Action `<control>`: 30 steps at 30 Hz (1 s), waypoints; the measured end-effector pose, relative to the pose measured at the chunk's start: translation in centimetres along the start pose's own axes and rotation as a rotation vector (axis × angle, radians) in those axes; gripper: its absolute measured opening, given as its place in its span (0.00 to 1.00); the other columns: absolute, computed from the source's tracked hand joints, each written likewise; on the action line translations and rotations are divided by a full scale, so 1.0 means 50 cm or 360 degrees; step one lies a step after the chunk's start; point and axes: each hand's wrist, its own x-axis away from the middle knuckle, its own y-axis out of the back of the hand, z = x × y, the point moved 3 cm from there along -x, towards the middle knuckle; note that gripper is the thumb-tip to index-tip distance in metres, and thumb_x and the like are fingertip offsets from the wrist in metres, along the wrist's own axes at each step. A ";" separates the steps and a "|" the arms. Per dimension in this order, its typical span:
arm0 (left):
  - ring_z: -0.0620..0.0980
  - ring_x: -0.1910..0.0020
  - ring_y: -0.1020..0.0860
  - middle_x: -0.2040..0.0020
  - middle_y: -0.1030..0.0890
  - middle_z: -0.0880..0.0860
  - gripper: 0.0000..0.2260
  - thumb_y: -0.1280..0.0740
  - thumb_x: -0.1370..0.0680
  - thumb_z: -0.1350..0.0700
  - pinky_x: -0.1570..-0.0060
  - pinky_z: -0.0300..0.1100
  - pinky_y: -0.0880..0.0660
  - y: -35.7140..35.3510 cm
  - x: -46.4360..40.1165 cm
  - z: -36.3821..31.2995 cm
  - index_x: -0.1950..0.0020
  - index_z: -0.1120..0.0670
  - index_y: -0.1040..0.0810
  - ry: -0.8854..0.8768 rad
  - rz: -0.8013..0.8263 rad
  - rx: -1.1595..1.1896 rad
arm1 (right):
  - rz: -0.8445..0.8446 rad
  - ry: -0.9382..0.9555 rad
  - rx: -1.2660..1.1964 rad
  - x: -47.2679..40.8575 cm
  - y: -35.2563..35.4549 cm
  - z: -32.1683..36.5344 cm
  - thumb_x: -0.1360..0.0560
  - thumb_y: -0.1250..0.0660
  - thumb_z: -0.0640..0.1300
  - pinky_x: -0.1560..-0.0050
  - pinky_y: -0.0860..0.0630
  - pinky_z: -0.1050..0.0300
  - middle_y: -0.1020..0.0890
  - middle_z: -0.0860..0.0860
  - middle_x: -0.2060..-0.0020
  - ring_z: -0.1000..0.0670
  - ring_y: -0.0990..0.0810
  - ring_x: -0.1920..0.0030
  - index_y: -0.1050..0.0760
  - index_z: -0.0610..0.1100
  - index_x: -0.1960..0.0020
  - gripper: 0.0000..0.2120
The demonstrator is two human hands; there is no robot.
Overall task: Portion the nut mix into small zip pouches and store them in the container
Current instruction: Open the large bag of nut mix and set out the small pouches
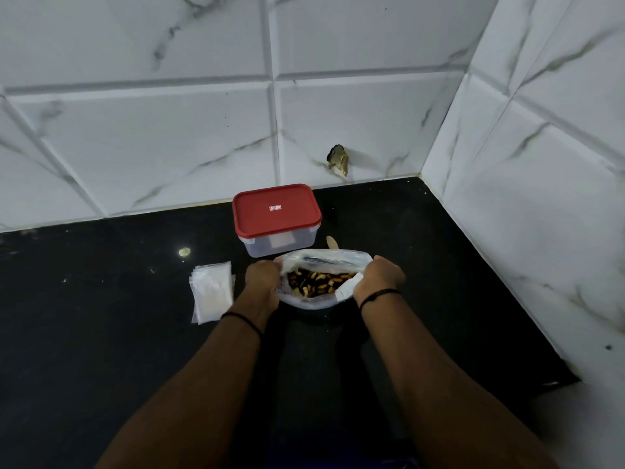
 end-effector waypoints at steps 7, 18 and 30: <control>0.58 0.47 0.20 0.44 0.19 0.63 0.09 0.37 0.18 0.61 0.39 0.52 0.25 -0.010 -0.003 0.007 0.42 0.65 0.22 0.0160 -0.0032 0.0652 | -0.0221 -0.0137 0.0004 -0.044 0.015 -0.015 0.16 0.44 0.36 0.47 0.24 0.53 0.22 0.37 0.43 0.42 0.23 0.38 0.31 0.30 0.30 0.17; 0.62 0.37 0.22 0.36 0.21 0.63 0.16 0.42 0.18 0.61 0.39 0.62 0.25 0.008 -0.021 0.004 0.32 0.63 0.25 0.0329 0.0132 0.0862 | 0.0245 0.0606 0.1334 -0.044 0.041 -0.016 0.22 0.39 0.45 0.47 0.20 0.45 0.18 0.41 0.48 0.40 0.19 0.46 0.20 0.41 0.48 0.11; 0.63 0.47 0.19 0.47 0.19 0.64 0.06 0.32 0.20 0.56 0.43 0.60 0.22 0.015 0.025 -0.006 0.48 0.58 0.23 -0.0433 0.0364 -0.0102 | 0.0668 0.1552 0.1543 -0.016 0.062 -0.023 0.20 0.35 0.48 0.55 0.26 0.62 0.22 0.56 0.53 0.58 0.23 0.53 0.24 0.49 0.44 0.06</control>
